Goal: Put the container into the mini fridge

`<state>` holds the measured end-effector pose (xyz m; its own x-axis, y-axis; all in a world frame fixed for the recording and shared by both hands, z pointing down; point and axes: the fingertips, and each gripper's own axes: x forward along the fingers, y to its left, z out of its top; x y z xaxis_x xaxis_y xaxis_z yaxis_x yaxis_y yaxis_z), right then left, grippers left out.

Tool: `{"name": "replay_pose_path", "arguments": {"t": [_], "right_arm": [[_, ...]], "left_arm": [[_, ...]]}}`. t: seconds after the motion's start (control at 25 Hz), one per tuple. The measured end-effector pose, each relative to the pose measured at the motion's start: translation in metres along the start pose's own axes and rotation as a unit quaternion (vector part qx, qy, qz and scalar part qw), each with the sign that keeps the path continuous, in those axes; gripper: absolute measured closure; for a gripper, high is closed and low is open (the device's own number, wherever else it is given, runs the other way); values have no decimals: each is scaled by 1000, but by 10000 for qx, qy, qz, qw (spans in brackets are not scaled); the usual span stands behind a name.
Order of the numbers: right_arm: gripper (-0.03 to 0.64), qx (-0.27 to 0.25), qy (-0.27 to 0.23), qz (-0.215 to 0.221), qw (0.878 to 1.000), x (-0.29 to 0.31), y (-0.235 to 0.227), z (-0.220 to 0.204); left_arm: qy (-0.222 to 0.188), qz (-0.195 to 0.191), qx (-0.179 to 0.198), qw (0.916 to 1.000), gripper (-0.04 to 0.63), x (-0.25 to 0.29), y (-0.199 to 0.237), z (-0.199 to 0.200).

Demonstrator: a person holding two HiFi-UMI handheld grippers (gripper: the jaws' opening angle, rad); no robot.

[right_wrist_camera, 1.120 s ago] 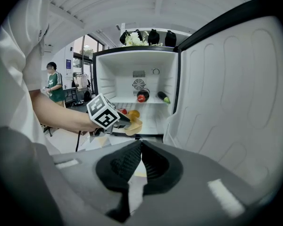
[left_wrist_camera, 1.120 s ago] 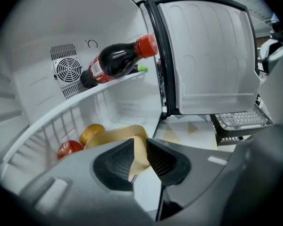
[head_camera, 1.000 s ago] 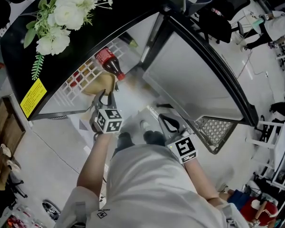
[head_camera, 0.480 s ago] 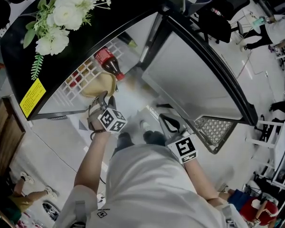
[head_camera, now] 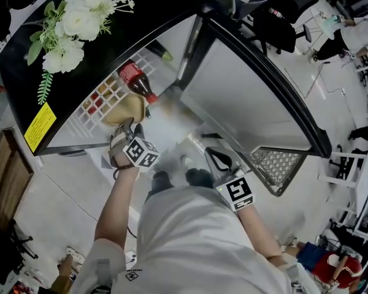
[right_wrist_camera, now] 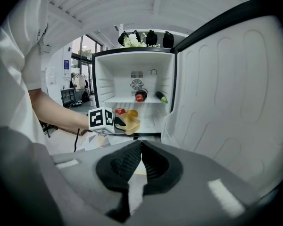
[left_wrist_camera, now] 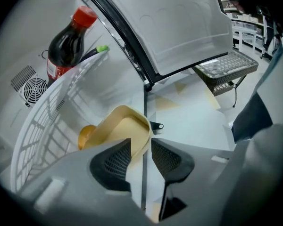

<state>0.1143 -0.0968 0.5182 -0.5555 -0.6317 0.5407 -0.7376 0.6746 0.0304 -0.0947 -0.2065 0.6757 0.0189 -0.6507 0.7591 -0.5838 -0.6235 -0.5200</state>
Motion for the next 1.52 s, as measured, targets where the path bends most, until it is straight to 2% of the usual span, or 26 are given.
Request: {"name": "replay_pose_path", "arguments": {"t": [0.2,0.32,0.44,0.72,1.04,1.4,1.52], "right_arm": [[614,33,-15,-3,10000,-2,0,-2],[614,30,-19,-9,10000,-2,-2,-2],[614,39,-26,-21,10000,-3,-4,-2],[614,50,-45,-12,10000,-3,-8,-4],[614,12,-38,35,10000,-1,-6,-1],[614,-20,-44,114,9999,2,-2,1],[614,-18,-48,126,9999,2,-1,2]], "left_arm": [[-14,-17,25,10000,525,5,5,4],[-47,-24,-146,9999,570,4,8,9],[0,-100,-260,9996,571,6,7,12],[69,-38,-75,9999,571,15,21,15],[132,106,-76,9998,568,21,42,9],[199,24,-108,9997,568,22,37,6],[176,46,-136,9997,535,18,36,7]]}}
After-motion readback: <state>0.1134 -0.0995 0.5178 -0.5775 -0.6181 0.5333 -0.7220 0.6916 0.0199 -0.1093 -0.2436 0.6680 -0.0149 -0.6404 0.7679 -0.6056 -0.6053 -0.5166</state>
